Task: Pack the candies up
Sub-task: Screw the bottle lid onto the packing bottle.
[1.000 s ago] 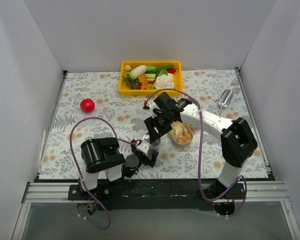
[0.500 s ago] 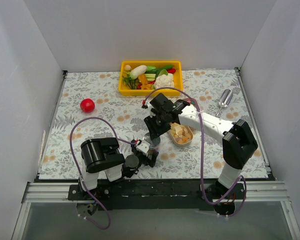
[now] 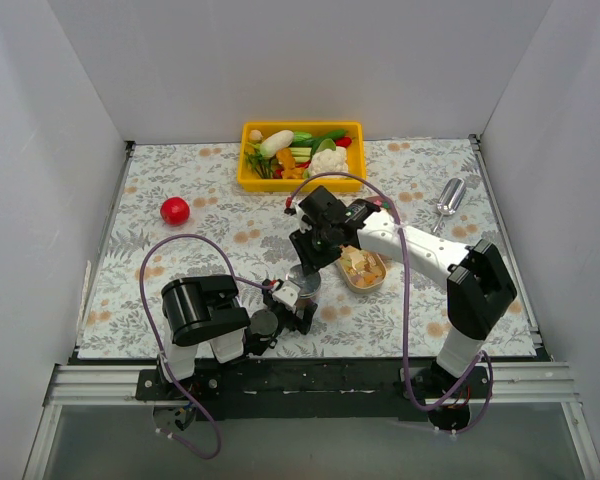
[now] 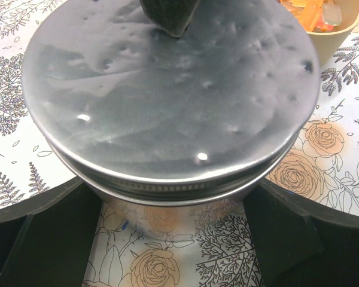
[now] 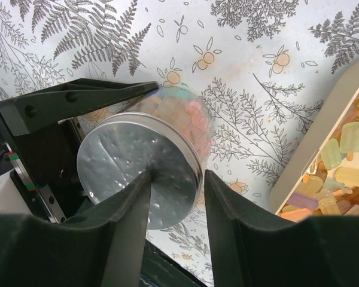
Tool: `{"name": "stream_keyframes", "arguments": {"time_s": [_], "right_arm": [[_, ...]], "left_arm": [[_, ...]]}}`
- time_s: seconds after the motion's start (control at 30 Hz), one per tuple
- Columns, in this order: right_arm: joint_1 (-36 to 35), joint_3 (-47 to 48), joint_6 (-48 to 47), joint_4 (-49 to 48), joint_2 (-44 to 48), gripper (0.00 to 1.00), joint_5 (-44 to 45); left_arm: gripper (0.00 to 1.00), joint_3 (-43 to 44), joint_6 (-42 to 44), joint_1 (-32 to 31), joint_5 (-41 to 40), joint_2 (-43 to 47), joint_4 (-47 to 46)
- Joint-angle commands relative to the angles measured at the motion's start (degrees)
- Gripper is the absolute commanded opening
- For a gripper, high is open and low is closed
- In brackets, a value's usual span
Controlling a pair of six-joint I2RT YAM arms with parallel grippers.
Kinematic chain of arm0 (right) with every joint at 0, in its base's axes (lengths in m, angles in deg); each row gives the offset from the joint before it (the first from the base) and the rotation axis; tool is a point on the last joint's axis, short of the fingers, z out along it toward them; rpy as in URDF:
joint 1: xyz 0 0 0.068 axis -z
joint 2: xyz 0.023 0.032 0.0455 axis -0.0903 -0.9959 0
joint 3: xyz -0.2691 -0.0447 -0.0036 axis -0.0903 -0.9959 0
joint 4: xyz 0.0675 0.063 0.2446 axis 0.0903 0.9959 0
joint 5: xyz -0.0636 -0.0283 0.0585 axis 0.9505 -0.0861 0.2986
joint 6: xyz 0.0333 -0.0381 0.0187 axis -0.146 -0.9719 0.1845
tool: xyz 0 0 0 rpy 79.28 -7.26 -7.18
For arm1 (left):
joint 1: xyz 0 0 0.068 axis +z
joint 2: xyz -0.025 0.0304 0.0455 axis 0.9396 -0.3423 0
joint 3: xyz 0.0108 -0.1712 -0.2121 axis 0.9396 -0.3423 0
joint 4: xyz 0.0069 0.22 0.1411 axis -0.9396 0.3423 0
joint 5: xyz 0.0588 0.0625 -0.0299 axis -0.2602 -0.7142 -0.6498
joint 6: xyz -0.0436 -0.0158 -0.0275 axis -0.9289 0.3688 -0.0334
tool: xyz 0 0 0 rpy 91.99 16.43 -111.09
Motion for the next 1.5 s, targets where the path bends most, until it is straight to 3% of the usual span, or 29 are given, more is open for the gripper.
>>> {"name": "stream_keyframes", "arguments": {"time_s": [0.0,0.13,0.23,0.5,0.97,1.07,1.2,1.3,1.47], "right_arm": [[-0.09,-1.11,-0.69,2.66,-0.45,0.44,5.30],[-0.09,-1.89,-1.48,2.84,-0.89,0.23,2.33],[-0.09,-3.48,-1.66,2.14,-0.45,0.17,-0.31],[-0.09,-8.48,-1.58,2.66,0.78,0.15,-3.13],[-1.58,-20.88,5.10,-2.08,11.06,0.09,-12.63],[-3.69,-22.20,5.54,-2.26,13.96,0.09,-13.25],[-3.87,-19.76,6.42,0.19,16.43,0.11,-6.51],[-3.26,-15.45,7.74,3.35,17.39,0.19,1.13],[1.04,-6.92,6.43,2.84,16.52,0.43,4.51]], "left_arm": [[0.80,-3.47,-2.18,0.29,1.68,-5.01,-11.98],[0.80,-3.56,-2.09,0.29,1.68,-4.75,-11.64],[0.80,-3.56,-2.18,0.29,1.59,-4.66,-11.46],[0.80,-3.38,-2.27,0.29,1.42,-4.66,-10.93],[0.80,-2.24,-2.62,0.29,1.41,-4.57,-8.21],[0.80,-2.50,-2.88,0.29,1.33,-4.66,-8.12],[0.80,-3.20,-3.06,0.21,2.12,-4.83,-8.64],[0.80,-4.26,-3.15,0.21,1.94,-4.92,-9.61],[0.80,-4.96,-3.50,-0.15,1.50,-4.92,-9.35]]}}
